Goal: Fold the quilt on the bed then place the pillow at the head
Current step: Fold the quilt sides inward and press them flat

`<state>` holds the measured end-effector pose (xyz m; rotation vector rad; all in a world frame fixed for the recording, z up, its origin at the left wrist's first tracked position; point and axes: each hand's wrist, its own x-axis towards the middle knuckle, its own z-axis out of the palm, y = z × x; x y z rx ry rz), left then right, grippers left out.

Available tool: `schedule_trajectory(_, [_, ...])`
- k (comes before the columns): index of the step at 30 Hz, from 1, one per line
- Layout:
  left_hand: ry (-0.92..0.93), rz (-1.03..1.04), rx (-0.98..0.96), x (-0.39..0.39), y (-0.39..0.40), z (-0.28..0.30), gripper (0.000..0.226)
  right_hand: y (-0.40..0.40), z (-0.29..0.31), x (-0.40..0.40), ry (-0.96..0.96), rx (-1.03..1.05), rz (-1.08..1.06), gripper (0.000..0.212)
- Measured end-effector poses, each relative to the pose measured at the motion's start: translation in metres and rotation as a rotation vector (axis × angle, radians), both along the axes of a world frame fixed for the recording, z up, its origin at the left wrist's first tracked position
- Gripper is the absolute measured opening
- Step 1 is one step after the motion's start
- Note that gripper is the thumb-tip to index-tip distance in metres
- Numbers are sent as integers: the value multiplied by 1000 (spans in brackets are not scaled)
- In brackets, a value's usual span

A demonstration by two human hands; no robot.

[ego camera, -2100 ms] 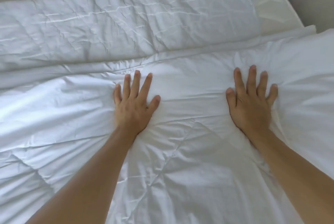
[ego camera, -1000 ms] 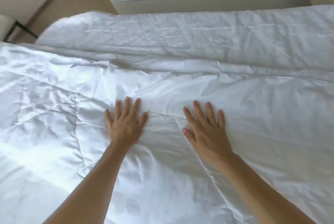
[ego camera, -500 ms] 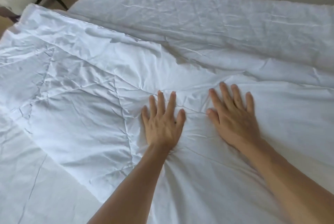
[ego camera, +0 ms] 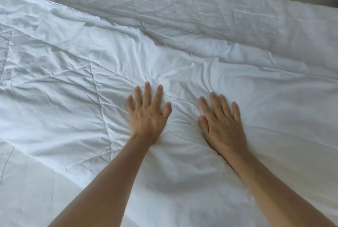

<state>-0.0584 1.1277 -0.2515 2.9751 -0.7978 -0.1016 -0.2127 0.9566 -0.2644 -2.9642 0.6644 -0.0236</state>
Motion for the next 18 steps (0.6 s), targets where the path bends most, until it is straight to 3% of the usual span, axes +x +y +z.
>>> schedule_trajectory(5, [93, -262, -59, -106, -50, 16, 71, -34, 11, -78, 36, -48, -105, 56])
schedule_trajectory(18, [228, -859, -21, -393, -197, 19, 75, -83, 36, -422, 147, -37, -699, 61])
